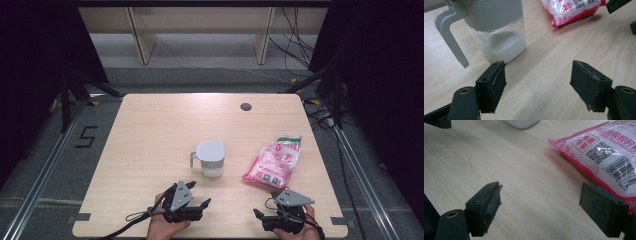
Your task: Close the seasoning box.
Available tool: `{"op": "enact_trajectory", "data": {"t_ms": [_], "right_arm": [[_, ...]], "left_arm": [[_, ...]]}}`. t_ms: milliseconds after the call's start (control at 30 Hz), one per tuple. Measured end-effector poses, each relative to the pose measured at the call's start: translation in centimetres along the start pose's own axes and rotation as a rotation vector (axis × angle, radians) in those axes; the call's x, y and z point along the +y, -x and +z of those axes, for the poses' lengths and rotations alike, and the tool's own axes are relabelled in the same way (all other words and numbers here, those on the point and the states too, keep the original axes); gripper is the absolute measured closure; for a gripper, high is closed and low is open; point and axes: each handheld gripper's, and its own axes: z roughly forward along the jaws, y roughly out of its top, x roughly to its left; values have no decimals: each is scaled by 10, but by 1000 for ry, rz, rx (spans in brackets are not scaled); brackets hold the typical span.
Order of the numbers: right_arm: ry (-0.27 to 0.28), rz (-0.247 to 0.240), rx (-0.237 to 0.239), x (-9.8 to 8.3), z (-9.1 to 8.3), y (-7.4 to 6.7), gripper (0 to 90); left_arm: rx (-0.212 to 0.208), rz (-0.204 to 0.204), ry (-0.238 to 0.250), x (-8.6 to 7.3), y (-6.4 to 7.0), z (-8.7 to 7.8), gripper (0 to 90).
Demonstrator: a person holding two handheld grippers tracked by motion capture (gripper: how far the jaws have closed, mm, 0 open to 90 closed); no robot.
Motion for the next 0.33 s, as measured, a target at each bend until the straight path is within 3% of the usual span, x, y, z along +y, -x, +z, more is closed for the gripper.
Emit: {"op": "enact_trajectory", "data": {"t_ms": [67, 133, 167, 267, 333], "right_arm": [[-4, 5, 3, 0, 0, 0, 179], [-5, 3, 3, 0, 0, 0, 179], [-5, 3, 2, -1, 0, 1, 179], [9, -17, 3, -1, 1, 4, 180], [-4, 16, -7, -2, -1, 3, 179]], "left_arm": [[7, 20, -17, 0, -2, -1, 273], [6, 20, -17, 0, -2, -1, 272], [-12, 1, -9, 0, -1, -1, 272], [8, 13, -12, 1, -4, -3, 268], [2, -11, -10, 0, -6, -4, 268]]}}
